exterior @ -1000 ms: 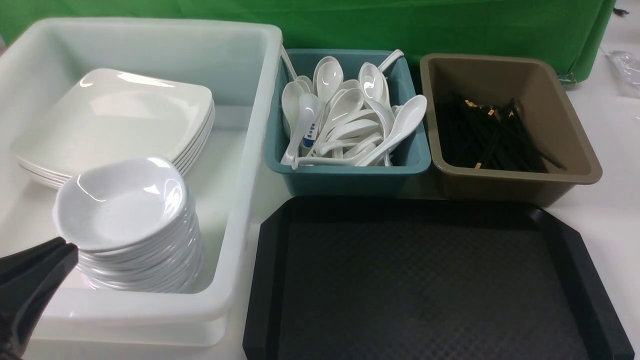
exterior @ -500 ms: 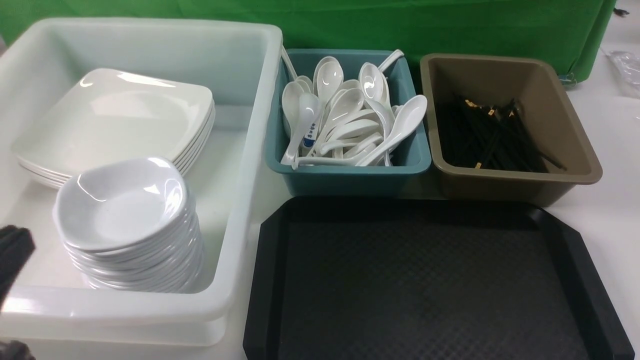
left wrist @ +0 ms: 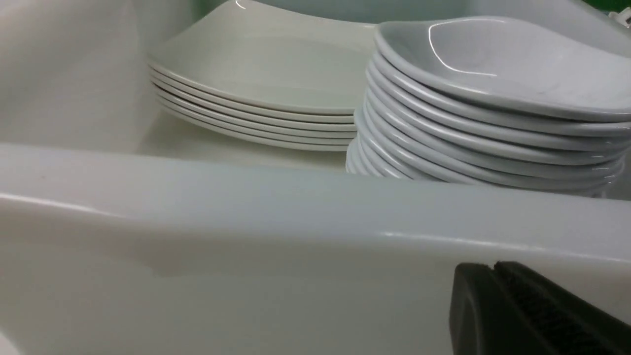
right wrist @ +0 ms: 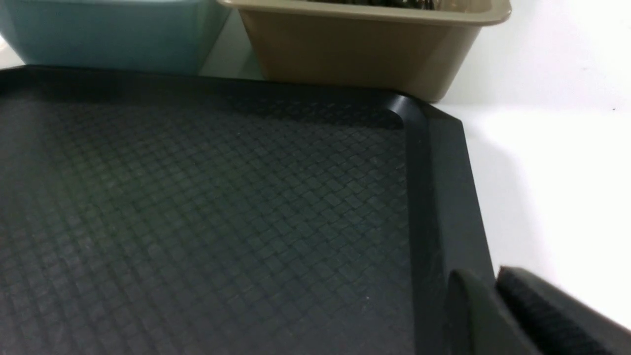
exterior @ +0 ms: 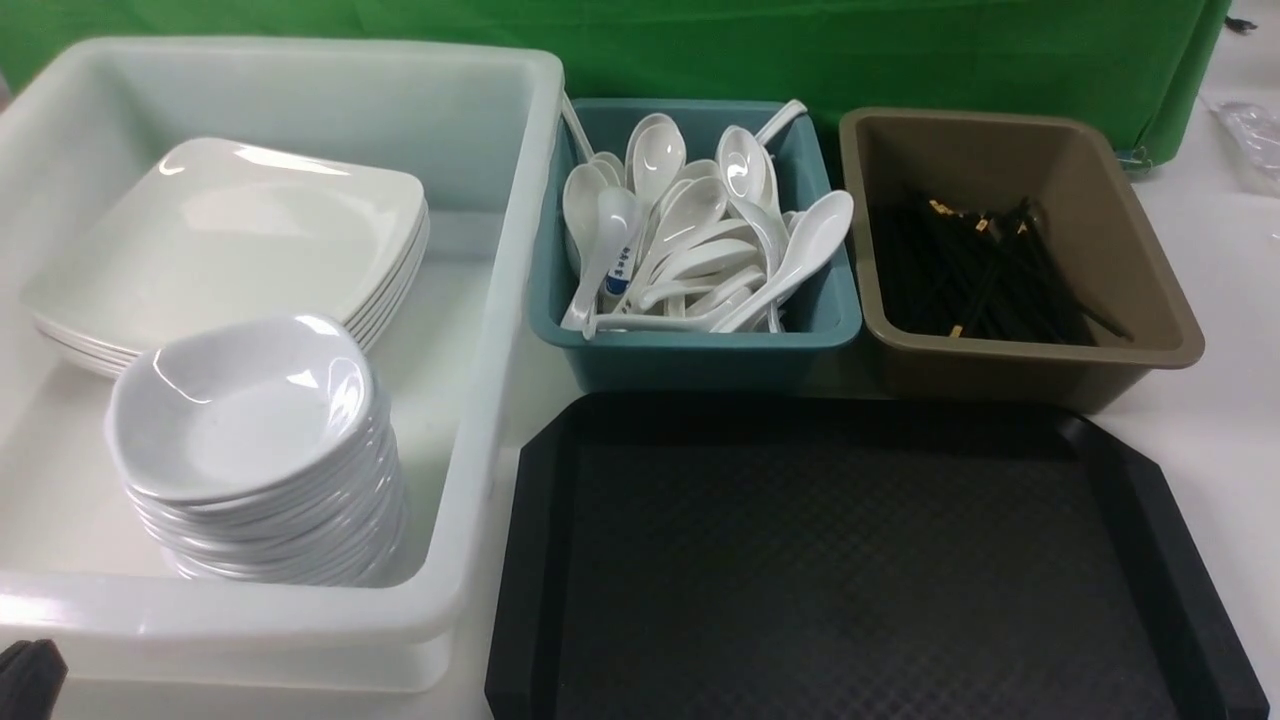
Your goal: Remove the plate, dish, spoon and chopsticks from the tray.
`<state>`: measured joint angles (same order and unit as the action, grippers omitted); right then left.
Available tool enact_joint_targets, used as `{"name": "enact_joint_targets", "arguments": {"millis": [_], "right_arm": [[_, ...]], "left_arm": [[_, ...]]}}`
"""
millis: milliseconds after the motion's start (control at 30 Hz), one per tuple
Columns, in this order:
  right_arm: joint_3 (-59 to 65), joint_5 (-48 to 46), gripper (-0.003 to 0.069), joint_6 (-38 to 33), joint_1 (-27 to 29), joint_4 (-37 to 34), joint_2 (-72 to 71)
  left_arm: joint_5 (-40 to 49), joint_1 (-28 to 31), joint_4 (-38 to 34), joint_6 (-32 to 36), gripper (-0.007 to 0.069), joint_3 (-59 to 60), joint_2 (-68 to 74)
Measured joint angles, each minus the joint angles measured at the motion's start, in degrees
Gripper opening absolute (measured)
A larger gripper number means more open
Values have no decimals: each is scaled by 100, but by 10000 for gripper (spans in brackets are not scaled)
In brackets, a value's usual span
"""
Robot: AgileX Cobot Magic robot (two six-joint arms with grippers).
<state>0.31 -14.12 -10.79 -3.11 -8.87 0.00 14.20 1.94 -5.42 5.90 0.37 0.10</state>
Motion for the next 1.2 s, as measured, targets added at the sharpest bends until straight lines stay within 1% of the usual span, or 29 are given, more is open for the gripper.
{"name": "enact_joint_targets", "arguments": {"millis": [1200], "right_arm": [[0, 5, 181, 0, 0, 0, 0]], "left_arm": [[-20, 0, 88, 8, 17, 0, 0]]}}
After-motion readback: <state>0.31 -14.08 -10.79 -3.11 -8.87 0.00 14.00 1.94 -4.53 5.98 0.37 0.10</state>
